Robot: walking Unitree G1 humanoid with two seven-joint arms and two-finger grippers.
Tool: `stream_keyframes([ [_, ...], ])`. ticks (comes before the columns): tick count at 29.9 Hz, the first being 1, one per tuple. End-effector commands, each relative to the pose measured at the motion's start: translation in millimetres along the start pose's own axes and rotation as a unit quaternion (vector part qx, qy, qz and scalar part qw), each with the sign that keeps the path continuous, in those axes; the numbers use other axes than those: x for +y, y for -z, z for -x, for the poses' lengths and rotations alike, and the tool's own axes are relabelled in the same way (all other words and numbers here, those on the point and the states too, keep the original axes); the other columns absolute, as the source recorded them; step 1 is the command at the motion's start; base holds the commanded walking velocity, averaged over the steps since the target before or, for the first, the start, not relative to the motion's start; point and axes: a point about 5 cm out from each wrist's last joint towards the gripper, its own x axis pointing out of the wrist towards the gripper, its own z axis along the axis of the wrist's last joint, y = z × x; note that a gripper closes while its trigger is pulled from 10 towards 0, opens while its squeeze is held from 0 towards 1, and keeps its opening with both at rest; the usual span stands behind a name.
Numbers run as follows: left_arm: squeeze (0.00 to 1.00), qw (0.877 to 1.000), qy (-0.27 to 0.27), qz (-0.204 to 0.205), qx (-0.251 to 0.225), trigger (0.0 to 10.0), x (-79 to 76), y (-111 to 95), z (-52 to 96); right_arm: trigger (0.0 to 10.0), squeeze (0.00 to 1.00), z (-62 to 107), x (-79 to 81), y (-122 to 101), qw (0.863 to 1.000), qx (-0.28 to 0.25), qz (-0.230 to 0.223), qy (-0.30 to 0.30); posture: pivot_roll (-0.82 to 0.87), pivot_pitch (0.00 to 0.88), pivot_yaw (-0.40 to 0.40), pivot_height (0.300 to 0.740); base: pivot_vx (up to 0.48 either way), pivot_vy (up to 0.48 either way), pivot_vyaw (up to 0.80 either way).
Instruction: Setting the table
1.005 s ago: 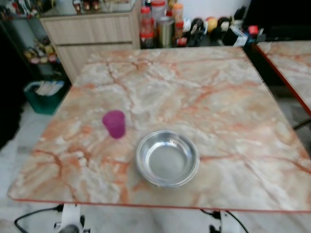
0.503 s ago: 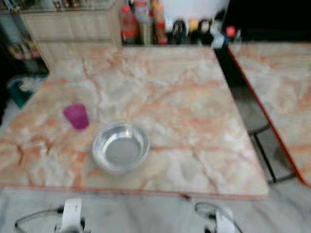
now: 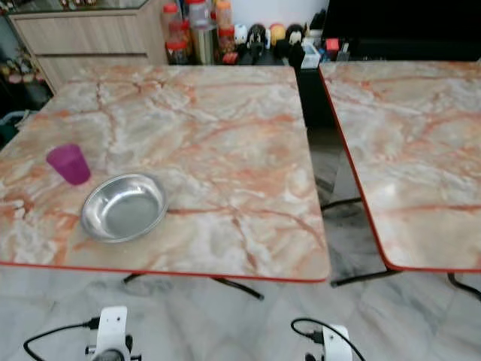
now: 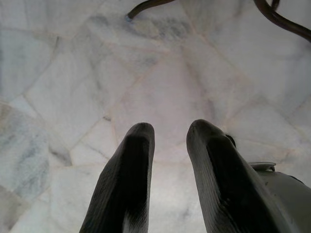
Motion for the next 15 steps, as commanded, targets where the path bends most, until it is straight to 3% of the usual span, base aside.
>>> stream_keyframes([
  [1,0.0,1.0,0.005,0.0,0.009,10.0,-3.6,3.1,0.3,10.0,0.0,1.1,-8.9,4.6,1.0,0.004,0.006,0.01,-0.02,0.093,0.065,0.74,0.0,-0.345,0.0],
  [15,0.0,1.0,0.011,-0.005,0.011,10.0,-7.4,5.6,0.9,10.0,0.0,2.0,-21.1,4.5,1.0,-0.001,-0.003,0.022,-0.03,0.071,0.056,0.74,0.0,-0.325,0.06],
])
